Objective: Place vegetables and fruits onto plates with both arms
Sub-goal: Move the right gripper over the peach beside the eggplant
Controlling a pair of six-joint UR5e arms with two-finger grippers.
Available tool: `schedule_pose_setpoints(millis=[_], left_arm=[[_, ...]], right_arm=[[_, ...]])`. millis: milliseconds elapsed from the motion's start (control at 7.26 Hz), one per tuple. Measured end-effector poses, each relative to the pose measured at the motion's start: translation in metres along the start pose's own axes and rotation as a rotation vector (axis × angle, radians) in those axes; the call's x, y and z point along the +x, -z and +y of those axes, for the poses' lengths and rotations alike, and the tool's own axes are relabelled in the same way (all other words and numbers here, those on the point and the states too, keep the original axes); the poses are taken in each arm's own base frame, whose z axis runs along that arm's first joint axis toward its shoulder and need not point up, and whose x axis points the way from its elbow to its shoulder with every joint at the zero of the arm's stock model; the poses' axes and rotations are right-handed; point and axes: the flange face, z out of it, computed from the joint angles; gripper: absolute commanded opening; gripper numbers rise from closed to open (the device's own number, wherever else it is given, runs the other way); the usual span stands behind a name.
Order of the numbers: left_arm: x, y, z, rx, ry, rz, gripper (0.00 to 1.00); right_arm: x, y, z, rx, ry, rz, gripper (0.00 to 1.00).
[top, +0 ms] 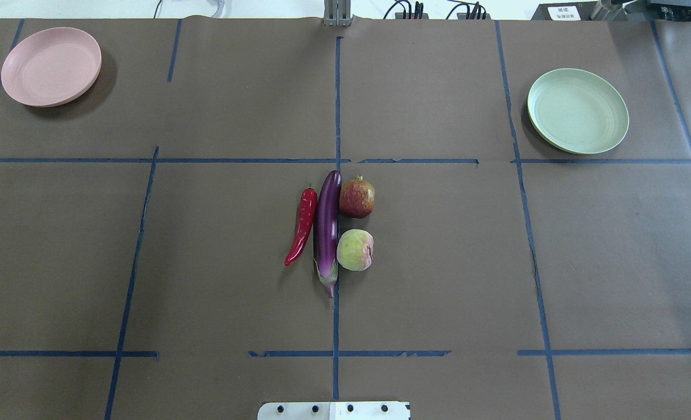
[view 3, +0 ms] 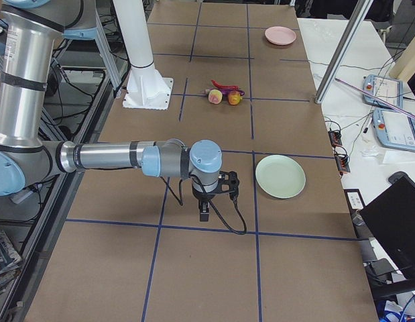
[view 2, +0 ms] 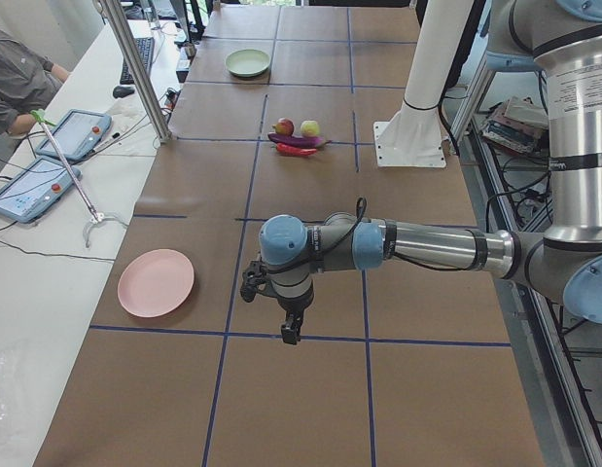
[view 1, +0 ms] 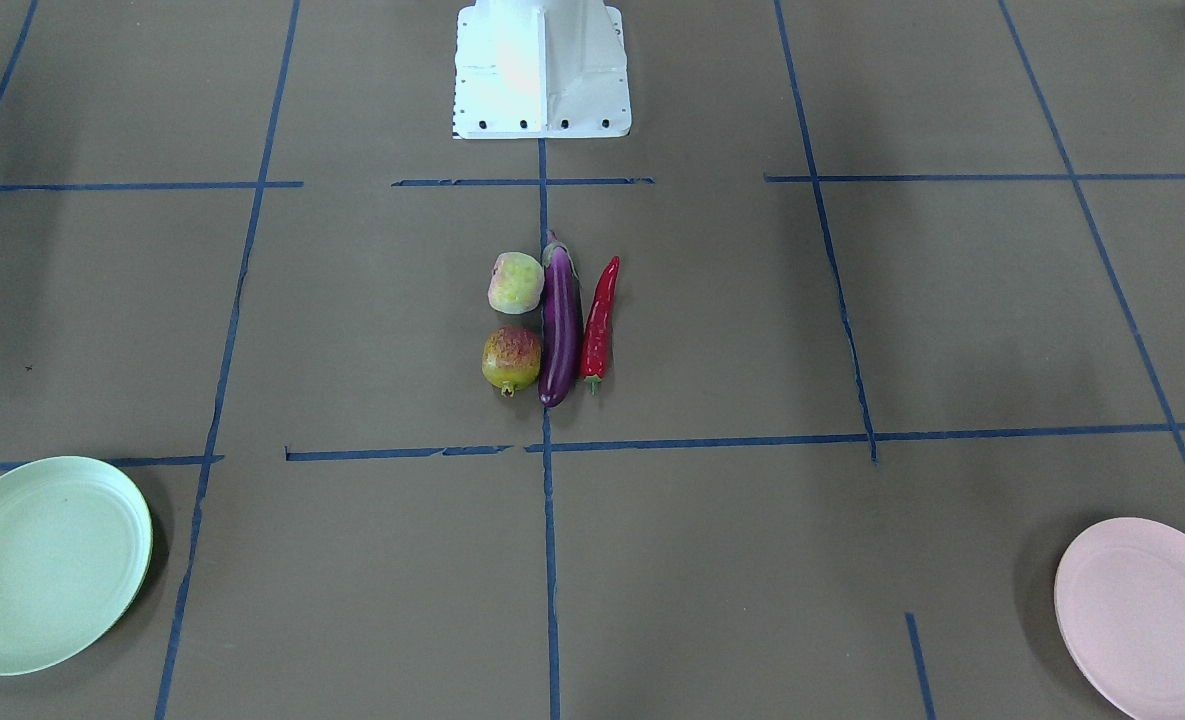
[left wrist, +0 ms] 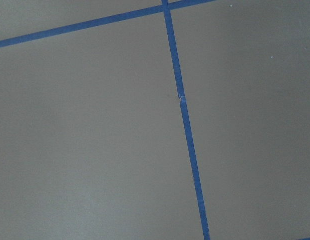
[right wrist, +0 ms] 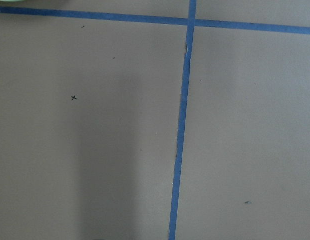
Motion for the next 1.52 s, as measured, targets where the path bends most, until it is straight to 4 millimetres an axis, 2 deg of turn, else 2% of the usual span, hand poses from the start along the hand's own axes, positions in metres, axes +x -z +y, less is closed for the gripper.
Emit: schedule_pose_setpoints(millis=[413,551,689,827,964,1102,1378,1515], left_arm=[[0.0,-0.001,0.0,-0.002,0.001,0.0,1.0],[0.001,0.0,-0.001,-0.001,0.001,0.0,1.0],[0.001,0.0,-0.001,-0.001,0.001,0.0,1.0],[0.002,0.0,-0.001,0.001,0.001,0.002,1.0],[0.002,0.0,-0.002,0.001,-0.001,0.004,1.0],[0.003,0.0,-0.002,0.0,-0.002,0.003,1.0],[0.003,-0.002,-0.002,-0.004,-0.003,0.002,1.0],[0.003,-0.003,-0.002,-0.006,-0.003,0.002,1.0]], right_arm=[[-0.014,0.006,-0.008,0.034,0.049,0.0,1.0],[-0.027,0.009,-0.019,0.057,0.073,-0.002,1.0],[-0.051,0.013,-0.04,0.077,0.104,-0.01,1.0],[-0.089,0.017,-0.07,0.094,0.166,-0.021,1.0],[-0.135,0.018,-0.097,0.103,0.249,-0.036,1.0],[-0.19,0.013,-0.121,0.103,0.328,-0.056,1.0],[-0.322,0.004,-0.151,0.092,0.334,-0.128,1.0],[-0.397,-0.002,-0.154,0.078,0.285,-0.163,1.0]])
